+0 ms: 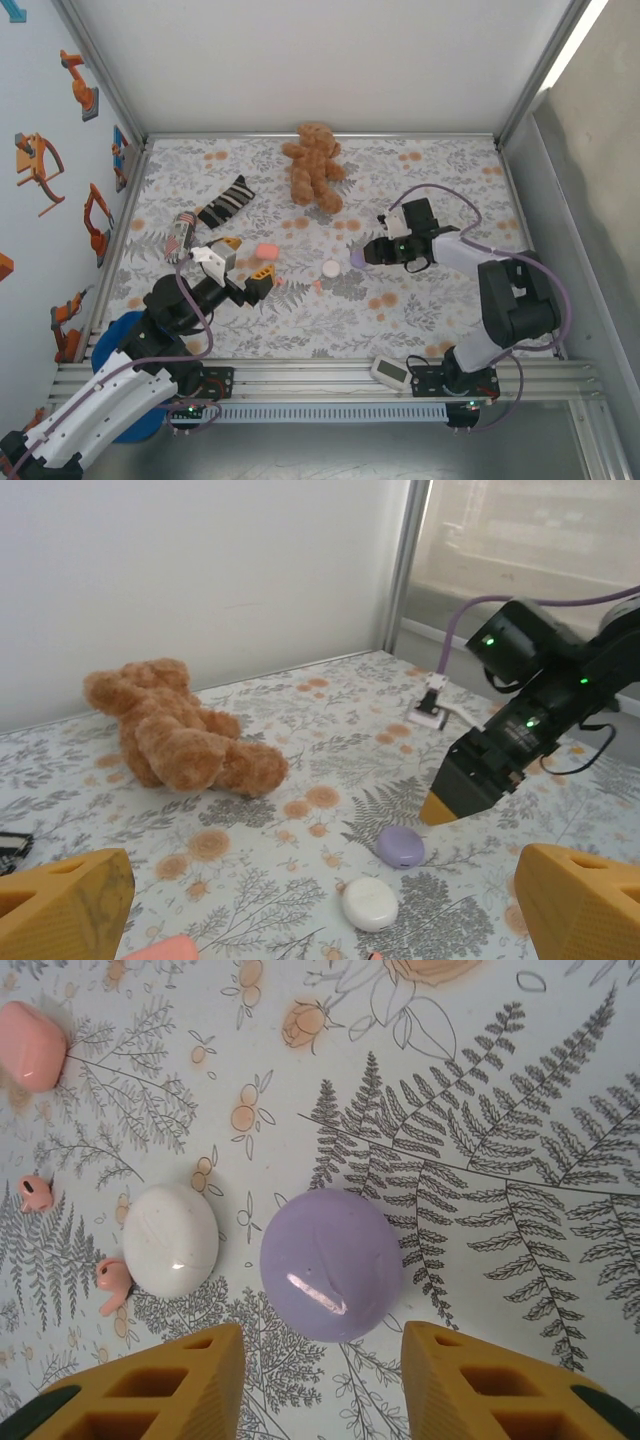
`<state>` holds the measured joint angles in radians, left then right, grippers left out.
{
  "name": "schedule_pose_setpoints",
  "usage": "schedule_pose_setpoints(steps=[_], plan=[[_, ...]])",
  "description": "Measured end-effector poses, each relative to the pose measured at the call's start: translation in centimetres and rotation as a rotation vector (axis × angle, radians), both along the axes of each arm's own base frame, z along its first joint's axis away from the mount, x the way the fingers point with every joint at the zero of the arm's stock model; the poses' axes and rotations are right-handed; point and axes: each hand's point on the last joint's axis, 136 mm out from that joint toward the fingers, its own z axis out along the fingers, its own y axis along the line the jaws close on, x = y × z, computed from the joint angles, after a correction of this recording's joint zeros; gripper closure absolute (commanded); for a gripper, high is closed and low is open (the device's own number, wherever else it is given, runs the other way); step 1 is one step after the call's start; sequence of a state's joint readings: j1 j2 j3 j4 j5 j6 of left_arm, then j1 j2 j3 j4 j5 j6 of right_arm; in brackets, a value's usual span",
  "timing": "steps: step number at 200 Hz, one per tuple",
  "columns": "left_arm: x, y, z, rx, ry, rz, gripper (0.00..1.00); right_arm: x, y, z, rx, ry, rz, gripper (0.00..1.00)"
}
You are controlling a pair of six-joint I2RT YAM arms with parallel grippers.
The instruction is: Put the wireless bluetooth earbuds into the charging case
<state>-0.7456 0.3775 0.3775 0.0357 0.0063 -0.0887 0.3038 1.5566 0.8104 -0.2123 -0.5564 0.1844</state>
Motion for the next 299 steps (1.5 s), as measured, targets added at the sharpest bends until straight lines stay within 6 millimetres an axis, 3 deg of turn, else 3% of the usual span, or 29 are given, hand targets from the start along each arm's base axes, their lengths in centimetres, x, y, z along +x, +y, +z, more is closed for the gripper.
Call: schedule_pose_setpoints(steps=[58,85,117,141,172,209,258,299], plan=[[2.4,2.4,-2.5,0.085,0.064,0.19,0.04,-0.7,0.0,5.4,0.09,-0.188,-0.023,0.32],[3.6,3.7,-3.7,0.103,0.107,0.275,0.04,-1.0,0.0,7.8,0.156,-0.267,-0.052,0.18],[5.1,6.5,-4.8,0.082,0.178,0.41,0.04,-1.1,-0.5,11.2,0.215,-0.378,-0.107,0.04],[5.8,8.6,-5.0,0.034,0.211,0.493,0.04,-1.3,-0.8,13.1,0.246,-0.445,-0.131,0.01],[6.0,10.6,-5.3,-0.014,0.241,0.557,0.04,-1.9,-0.1,13.5,0.23,-0.481,-0.113,0.01],[6.1,12.2,-5.7,-0.053,0.275,0.612,0.04,-3.1,2.2,12.6,0.133,-0.493,-0.02,0.01],[6.2,12.3,-6.4,-0.079,0.316,0.614,0.04,-2.8,6.4,13.6,0.045,-0.551,0.121,0.01],[6.0,11.9,-7.8,-0.095,0.361,0.597,0.04,-3.1,10.2,13.2,-0.004,-0.585,0.269,0.0]])
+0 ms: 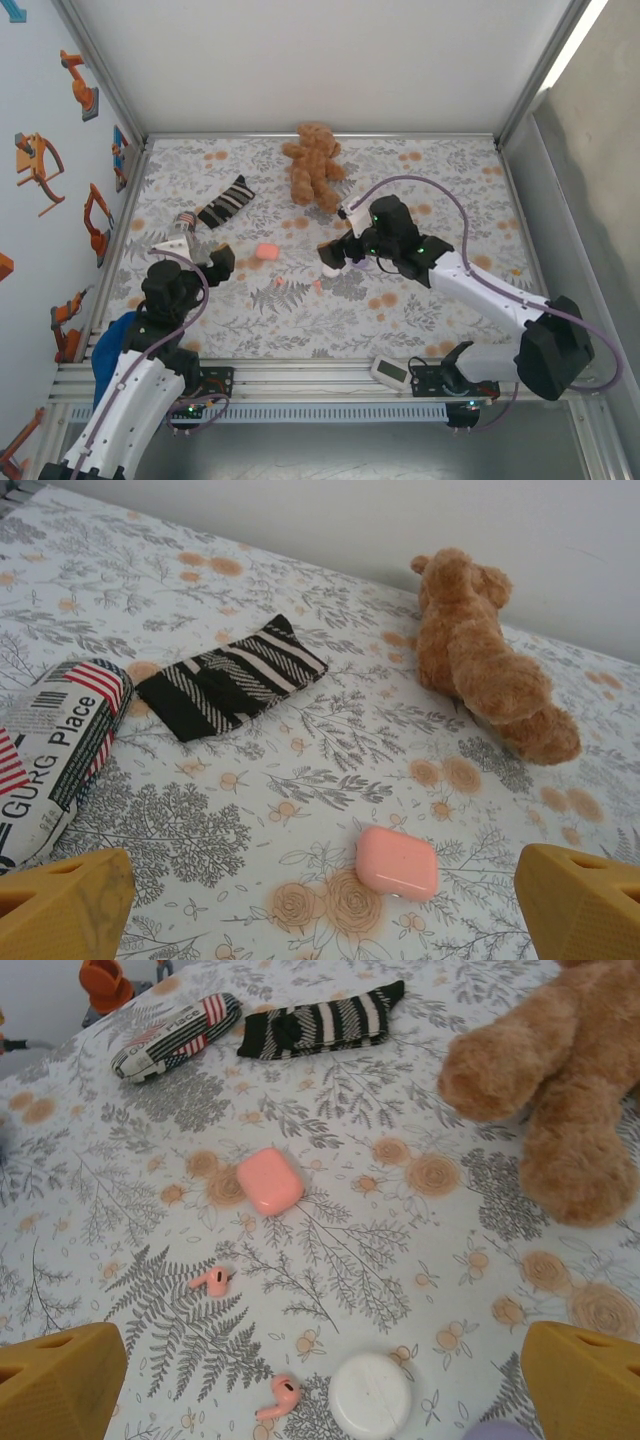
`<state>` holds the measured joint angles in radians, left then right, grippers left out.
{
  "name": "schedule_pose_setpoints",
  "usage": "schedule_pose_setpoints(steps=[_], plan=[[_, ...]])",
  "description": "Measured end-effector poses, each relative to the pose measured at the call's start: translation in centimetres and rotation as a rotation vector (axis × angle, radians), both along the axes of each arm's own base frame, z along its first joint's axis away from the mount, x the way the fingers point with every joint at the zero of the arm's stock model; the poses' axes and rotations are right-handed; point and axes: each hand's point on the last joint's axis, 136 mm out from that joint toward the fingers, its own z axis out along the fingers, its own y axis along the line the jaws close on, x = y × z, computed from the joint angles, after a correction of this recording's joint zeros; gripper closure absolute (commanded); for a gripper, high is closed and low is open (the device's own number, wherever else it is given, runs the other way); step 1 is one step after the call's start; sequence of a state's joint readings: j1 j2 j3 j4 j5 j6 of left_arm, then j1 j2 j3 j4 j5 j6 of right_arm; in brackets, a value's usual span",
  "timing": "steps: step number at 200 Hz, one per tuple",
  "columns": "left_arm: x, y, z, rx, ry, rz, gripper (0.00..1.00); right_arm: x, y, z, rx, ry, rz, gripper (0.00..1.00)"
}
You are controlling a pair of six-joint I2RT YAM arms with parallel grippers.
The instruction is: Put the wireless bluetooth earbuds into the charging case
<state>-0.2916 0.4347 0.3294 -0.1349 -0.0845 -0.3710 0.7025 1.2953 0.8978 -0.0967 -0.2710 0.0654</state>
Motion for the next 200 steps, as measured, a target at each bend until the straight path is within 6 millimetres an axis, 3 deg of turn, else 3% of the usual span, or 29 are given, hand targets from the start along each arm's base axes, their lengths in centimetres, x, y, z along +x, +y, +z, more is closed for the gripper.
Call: schedule_pose_setpoints(steps=[43,89,162,200], plan=[[-0.2,0.2,-1.0,-0.02,0.021,0.017,0.04,0.1,3.8,-1.1,-0.092,-0.03,0.15,0.01],[-0.7,0.7,-0.7,-0.029,0.009,0.037,0.04,0.2,7.1,-2.9,-0.189,-0.07,0.285,0.01],[-1.2,1.3,-0.8,-0.055,0.007,0.075,0.04,1.4,9.5,-8.4,-0.373,-0.145,0.43,0.01],[-1.5,1.6,-1.6,-0.063,0.038,0.093,0.04,2.4,10.9,-10.1,-0.414,-0.188,0.494,0.02]])
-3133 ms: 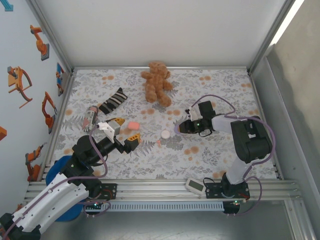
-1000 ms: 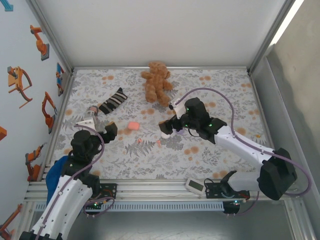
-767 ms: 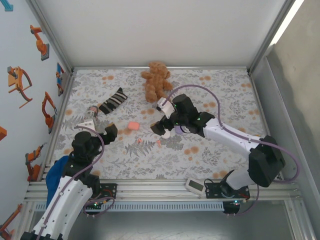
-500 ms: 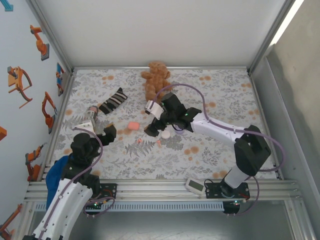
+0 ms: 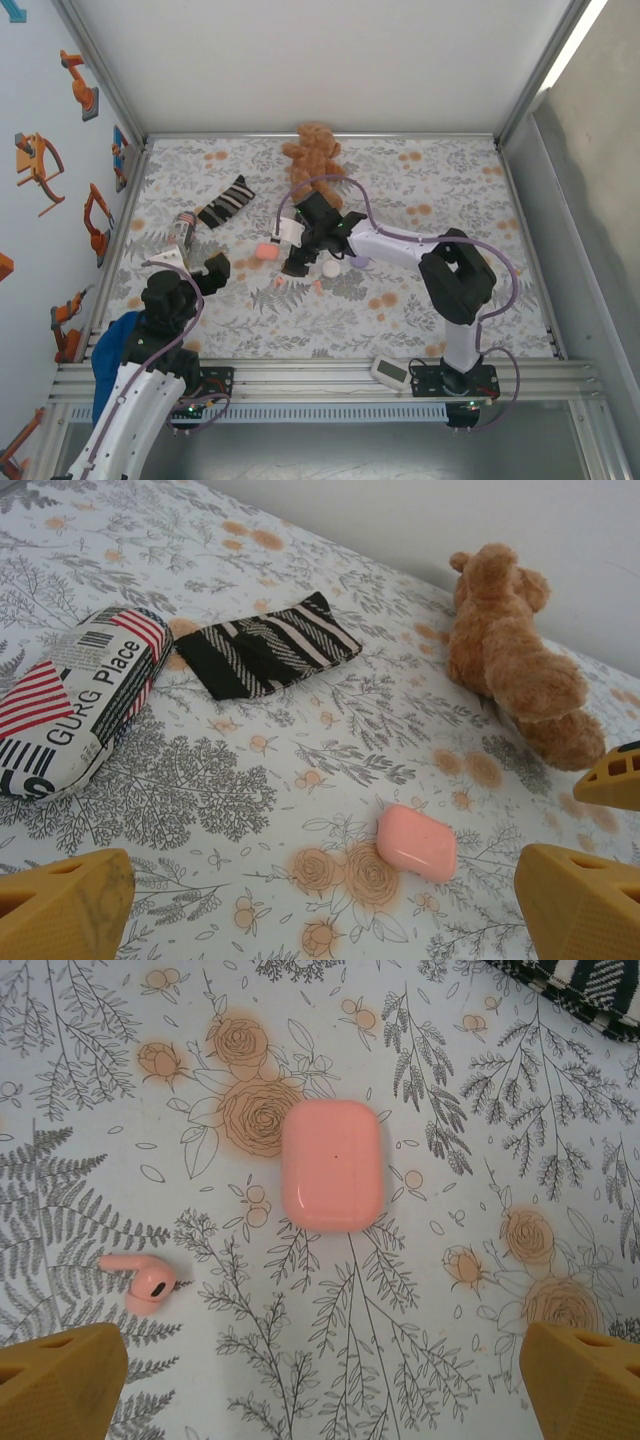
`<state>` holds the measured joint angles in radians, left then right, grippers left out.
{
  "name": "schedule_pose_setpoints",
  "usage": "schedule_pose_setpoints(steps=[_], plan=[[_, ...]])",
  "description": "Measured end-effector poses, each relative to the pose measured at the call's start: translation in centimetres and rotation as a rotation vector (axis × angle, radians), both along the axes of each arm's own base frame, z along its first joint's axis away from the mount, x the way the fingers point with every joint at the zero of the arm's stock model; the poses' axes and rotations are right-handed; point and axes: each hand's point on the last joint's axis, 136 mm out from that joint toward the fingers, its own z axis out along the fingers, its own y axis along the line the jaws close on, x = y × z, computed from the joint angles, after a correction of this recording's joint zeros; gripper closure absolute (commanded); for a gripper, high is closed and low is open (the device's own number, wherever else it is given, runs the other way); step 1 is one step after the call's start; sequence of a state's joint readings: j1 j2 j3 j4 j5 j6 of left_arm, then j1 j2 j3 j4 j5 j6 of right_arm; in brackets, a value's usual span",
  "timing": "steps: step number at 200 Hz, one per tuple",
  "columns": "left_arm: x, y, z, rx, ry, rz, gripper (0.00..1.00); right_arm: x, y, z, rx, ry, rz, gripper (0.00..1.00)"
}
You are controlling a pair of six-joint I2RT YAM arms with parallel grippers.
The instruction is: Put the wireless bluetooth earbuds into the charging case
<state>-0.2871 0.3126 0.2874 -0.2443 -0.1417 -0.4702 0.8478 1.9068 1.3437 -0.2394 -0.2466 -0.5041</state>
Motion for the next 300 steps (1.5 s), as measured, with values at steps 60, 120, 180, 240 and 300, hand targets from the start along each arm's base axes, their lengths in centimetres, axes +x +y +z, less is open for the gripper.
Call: schedule_pose_setpoints(steps=[60,120,180,240,300], plan=[[-0.3,0.4,0.2,-0.012,-0.009,0.021,0.04,0.9,1.6,-2.6,-0.03,0.011,0.031,0.08],[-0.4,0.5,0.1,-0.016,-0.005,0.027,0.04,2.2,3.7,-3.9,-0.026,0.035,0.038,0.15],[-0.4,0.5,0.1,-0.015,-0.003,0.029,0.04,3.1,4.9,-5.9,-0.069,0.083,0.039,0.23],[-0.5,0.6,0.0,-0.014,-0.002,0.031,0.04,3.1,5.0,-7.3,-0.114,0.128,0.04,0.36],[-0.5,0.6,0.1,-0.013,-0.003,0.034,0.04,2.8,5.3,-7.3,-0.125,0.15,0.051,0.59]])
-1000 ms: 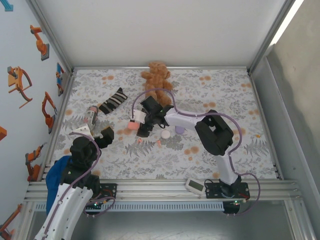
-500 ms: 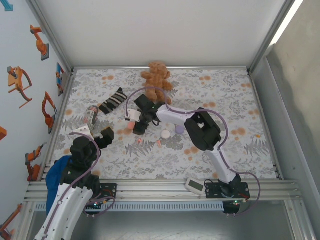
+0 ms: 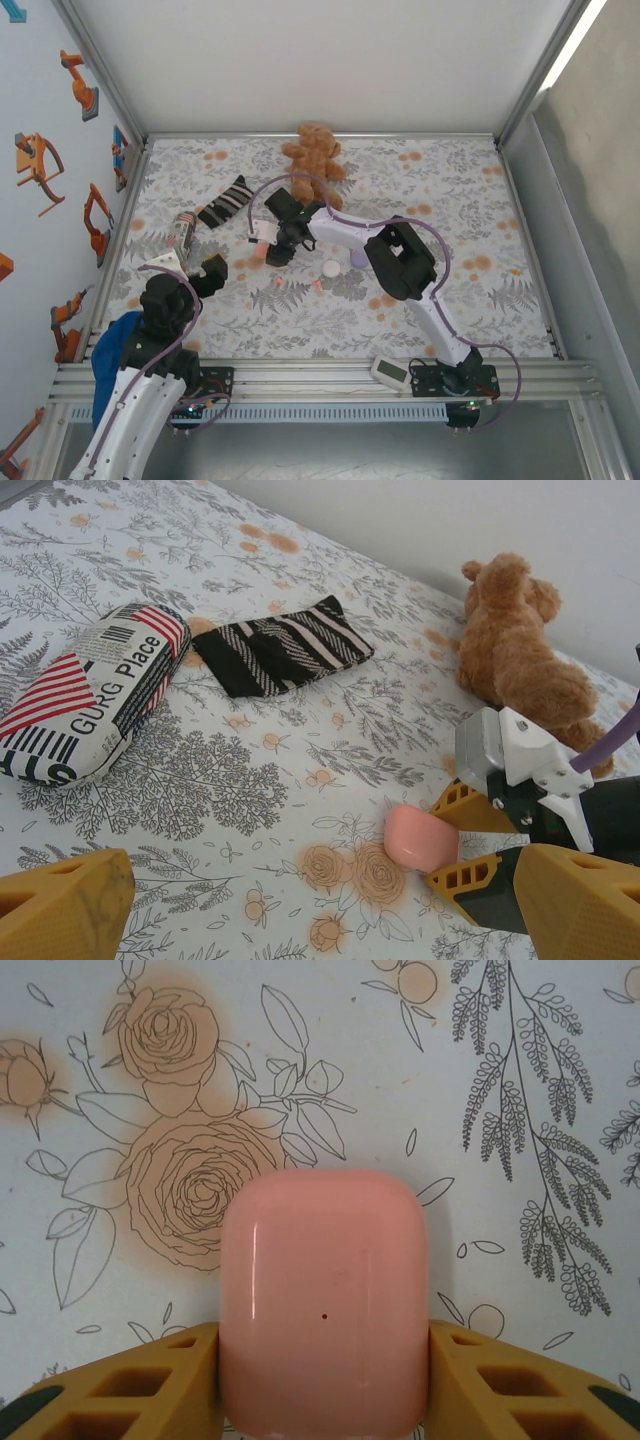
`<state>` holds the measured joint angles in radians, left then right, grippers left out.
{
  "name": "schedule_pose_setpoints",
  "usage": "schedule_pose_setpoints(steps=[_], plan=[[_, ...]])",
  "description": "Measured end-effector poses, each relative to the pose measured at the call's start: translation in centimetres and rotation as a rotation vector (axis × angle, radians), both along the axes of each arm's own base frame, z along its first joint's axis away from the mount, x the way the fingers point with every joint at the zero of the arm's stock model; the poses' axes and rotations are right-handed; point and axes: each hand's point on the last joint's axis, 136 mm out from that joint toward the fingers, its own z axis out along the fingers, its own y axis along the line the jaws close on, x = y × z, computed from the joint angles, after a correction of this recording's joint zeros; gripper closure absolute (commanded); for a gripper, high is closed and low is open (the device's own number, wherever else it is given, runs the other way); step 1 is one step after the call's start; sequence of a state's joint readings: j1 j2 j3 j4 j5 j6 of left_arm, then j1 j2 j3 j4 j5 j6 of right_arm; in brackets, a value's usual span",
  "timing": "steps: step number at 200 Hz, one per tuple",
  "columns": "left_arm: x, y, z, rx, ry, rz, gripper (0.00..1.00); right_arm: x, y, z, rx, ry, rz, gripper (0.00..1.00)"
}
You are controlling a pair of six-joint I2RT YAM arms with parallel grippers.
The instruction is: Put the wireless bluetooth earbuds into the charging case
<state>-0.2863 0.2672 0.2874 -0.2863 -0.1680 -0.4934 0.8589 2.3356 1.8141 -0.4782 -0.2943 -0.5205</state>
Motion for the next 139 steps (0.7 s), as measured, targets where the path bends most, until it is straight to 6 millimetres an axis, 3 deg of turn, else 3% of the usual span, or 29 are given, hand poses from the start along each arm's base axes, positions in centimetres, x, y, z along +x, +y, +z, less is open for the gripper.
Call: schedule_pose_setpoints(steps=[63,103,139], plan=[[-0.1,0.0,-0.1,0.002,0.006,0.001,0.04,0.0,0.0,0.1,0.019,-0.014,-0.003,0.66],[-0.2,0.0,-0.3,0.004,0.014,0.0,0.04,-0.7,-1.3,0.4,0.019,-0.034,-0.011,0.66],[-0.3,0.0,0.5,-0.015,-0.022,-0.002,0.04,-1.2,-2.5,3.3,0.05,-0.09,-0.025,0.67]])
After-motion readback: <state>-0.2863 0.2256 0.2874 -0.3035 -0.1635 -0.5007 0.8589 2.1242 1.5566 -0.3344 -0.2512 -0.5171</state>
